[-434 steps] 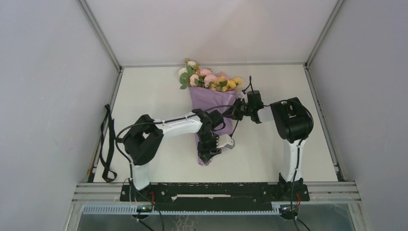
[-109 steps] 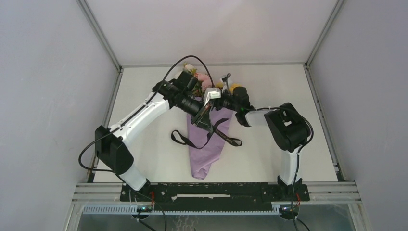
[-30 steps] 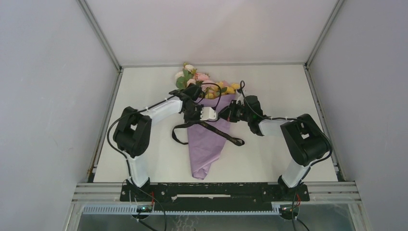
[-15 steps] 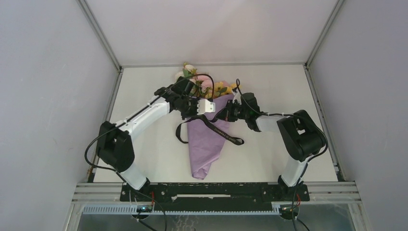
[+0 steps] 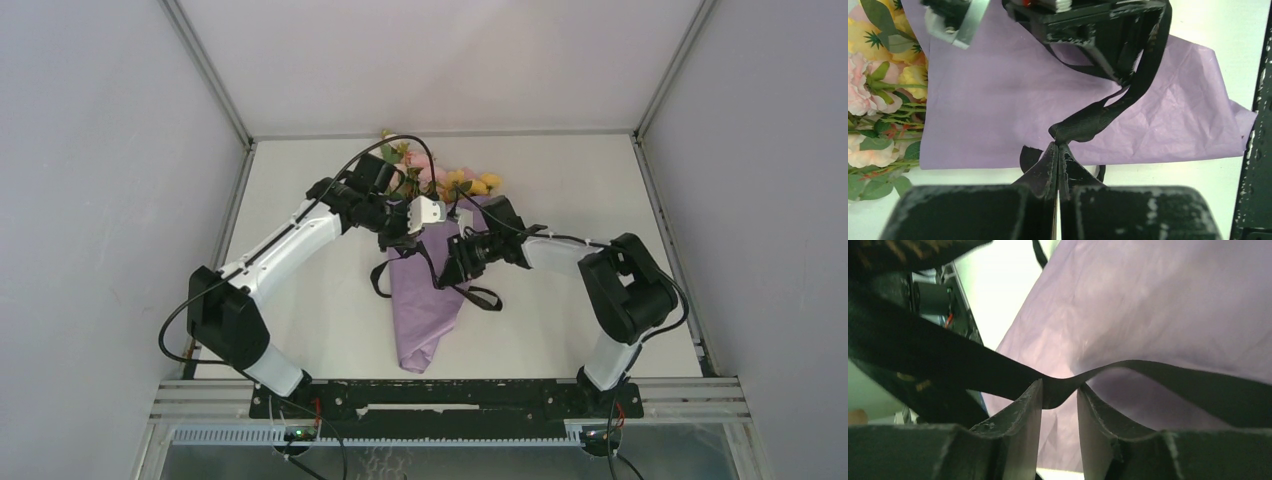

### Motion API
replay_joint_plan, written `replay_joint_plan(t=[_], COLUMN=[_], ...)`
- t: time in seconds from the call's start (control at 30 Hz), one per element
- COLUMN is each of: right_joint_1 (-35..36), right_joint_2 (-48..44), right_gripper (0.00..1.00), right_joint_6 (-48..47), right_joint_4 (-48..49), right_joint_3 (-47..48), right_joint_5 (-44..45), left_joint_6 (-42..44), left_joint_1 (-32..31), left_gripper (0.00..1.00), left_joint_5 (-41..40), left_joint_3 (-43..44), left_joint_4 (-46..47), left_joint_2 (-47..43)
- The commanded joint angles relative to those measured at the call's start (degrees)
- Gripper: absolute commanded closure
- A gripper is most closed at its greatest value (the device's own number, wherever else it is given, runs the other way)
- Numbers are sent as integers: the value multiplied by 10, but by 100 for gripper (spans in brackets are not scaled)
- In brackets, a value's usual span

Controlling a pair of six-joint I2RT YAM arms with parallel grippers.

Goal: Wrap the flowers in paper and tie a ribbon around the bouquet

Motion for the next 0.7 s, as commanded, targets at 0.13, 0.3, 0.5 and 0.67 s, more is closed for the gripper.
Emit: replay_joint_plan(t=[0.13, 0.3, 0.5, 0.67], right_joint_1=[-32, -62, -102, -31], right_joint_2=[-41, -42, -112, -292], right_gripper=[51, 47, 51, 57], right_joint_6=[-156, -156, -108, -27], right_joint_4=[-247, -285, -261, -81], right_joint_3=[72, 105, 97, -55], right_joint_5=[-29, 29, 87, 159], left_joint_6=[-52, -63, -103, -144], left_joint_1=[-2, -3, -3, -2], left_gripper=[100, 100, 100, 100], left_joint_5=[22, 35, 29, 11], left_joint_3=[24, 12, 4, -6], left_joint_4=[17, 22, 38, 64], left_joint_2=[-19, -20, -19, -17])
